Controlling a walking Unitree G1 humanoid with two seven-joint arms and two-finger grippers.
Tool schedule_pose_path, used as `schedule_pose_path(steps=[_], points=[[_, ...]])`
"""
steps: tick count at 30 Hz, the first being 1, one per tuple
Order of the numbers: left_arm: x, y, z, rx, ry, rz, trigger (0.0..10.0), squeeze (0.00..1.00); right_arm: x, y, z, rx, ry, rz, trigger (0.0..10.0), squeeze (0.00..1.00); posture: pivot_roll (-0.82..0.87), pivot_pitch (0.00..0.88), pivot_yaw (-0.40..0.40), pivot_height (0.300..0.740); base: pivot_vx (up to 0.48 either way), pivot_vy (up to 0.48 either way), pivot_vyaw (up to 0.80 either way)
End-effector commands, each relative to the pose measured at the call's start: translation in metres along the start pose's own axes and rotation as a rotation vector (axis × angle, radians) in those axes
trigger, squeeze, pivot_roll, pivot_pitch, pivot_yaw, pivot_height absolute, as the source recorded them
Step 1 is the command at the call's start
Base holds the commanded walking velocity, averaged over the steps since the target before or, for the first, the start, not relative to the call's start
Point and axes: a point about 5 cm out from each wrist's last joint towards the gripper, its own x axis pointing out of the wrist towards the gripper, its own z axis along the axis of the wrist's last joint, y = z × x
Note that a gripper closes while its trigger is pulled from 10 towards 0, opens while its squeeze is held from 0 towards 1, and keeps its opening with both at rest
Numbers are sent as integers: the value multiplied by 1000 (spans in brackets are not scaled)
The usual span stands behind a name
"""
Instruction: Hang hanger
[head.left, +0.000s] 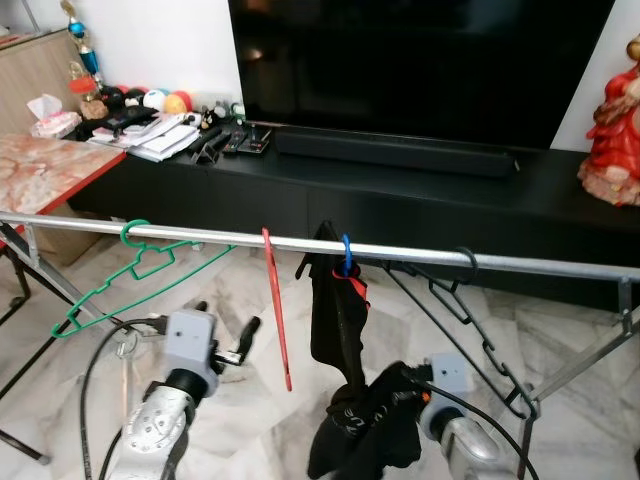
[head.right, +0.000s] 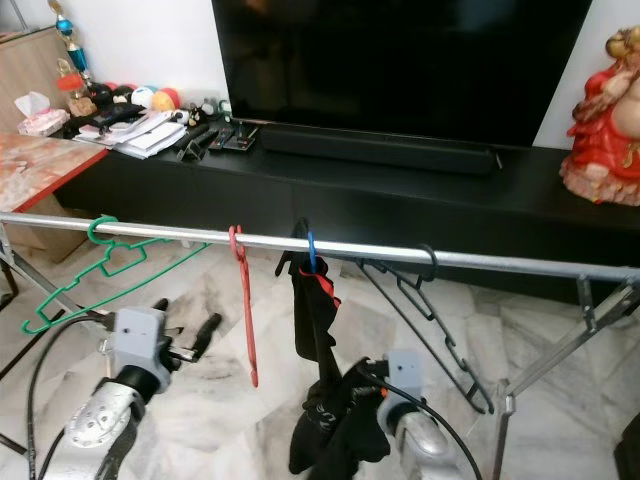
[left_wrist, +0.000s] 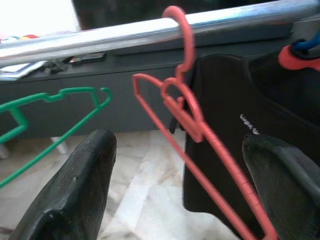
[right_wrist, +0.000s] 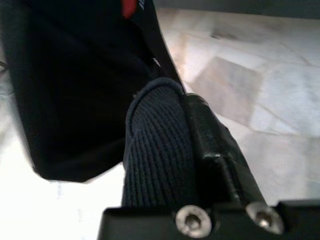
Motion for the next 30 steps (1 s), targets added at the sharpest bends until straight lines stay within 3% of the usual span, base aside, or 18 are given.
schedule_pose_path(steps=[1, 5, 14, 19, 22, 24, 29, 30], points=[[-3, 9, -1, 18, 18, 18, 10000, 0, 2, 3, 3, 0, -16, 3, 10000, 0, 13, 23, 21, 740, 0, 0, 0], [-2, 11, -3, 14, 18, 61, 10000, 0, 1, 2, 0, 4, -7, -2, 10000, 0, 12, 19, 21, 740, 0, 0, 0], [1, 10, 1, 3, 9, 53, 10000, 0, 0, 0, 0, 22, -19, -20, 10000, 0, 9, 5, 24, 740, 0, -345, 0], [2, 9, -2, -18, 36, 32, 10000, 0, 2, 1, 2, 13, -19, -16, 10000, 0, 11, 7, 25, 740, 0, 0, 0], [8, 10, -3, -57, 69, 51, 10000, 0, 3, 2, 4, 11, -22, -11, 10000, 0, 14, 16, 21, 740, 0, 0, 0], [14, 8, -2, -126, 82, 48, 10000, 0, 3, 3, 4, 12, -22, -8, 10000, 0, 18, 18, 20, 740, 0, 0, 0], [19, 7, 5, -103, 28, 85, 10000, 0, 3, 3, 4, 12, -23, -8, 10000, 0, 10, 21, 23, 740, 0, 0, 0], [18, 6, 7, -60, 9, 72, 10000, 0, 2, 3, 3, 22, -29, -21, 10000, 0, 6, 24, 24, 740, 0, 0, 0]])
